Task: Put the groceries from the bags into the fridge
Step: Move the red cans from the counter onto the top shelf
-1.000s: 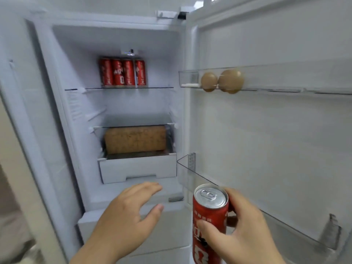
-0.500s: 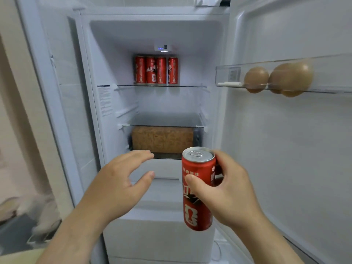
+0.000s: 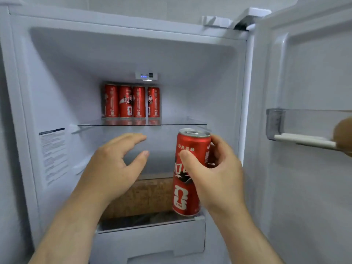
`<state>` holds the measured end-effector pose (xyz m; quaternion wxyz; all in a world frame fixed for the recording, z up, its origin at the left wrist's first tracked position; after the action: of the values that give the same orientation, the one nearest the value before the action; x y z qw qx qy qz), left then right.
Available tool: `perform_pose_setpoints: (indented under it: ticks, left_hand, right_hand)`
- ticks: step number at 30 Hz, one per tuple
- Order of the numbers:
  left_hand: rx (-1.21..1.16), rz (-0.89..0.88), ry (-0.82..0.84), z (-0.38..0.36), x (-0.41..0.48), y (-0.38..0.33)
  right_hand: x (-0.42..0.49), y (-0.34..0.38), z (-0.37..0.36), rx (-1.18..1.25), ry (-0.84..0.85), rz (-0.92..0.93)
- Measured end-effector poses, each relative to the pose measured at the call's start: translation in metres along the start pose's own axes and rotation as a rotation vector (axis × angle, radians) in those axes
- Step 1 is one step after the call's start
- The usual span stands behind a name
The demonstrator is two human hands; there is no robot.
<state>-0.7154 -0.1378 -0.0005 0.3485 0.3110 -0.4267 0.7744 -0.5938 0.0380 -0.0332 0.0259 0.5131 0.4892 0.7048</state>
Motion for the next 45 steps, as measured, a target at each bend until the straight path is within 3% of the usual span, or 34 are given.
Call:
perform_pose_setpoints:
  ticks: [6, 13, 25, 45]
  left_hand:
    - [0.079, -0.059, 0.053, -0.044, 0.092, 0.02]
    - [0.184, 0.012, 0.179, -0.094, 0.128, 0.057]
    - [0.253, -0.004, -0.026, -0.095, 0.149, 0.062]
    - [0.237, 0.009, -0.064, -0.096, 0.153, 0.067]
  right_hand:
    - [0.078, 0.012, -0.038, -0.034, -0.072, 0.155]
    - [0.143, 0.016, -0.05, 0.003, -0.09, 0.217]
    - [0.214, -0.031, -0.064, -0.025, -0.14, 0.153]
    - [0.278, -0.077, -0.108, -0.042, 0.008, 0.084]
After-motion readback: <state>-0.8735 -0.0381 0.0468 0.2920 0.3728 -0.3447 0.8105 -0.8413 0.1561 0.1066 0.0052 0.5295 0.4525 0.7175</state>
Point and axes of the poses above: each hand's wrist, its own x-axis towards the middle knuckle, its own z-axis out of the back of the hand, y = z × x, the point moved 10 cm from there along x, towards the middle knuckle, and after that the axes turned 6 degrees about z, right-handed, at the moved point
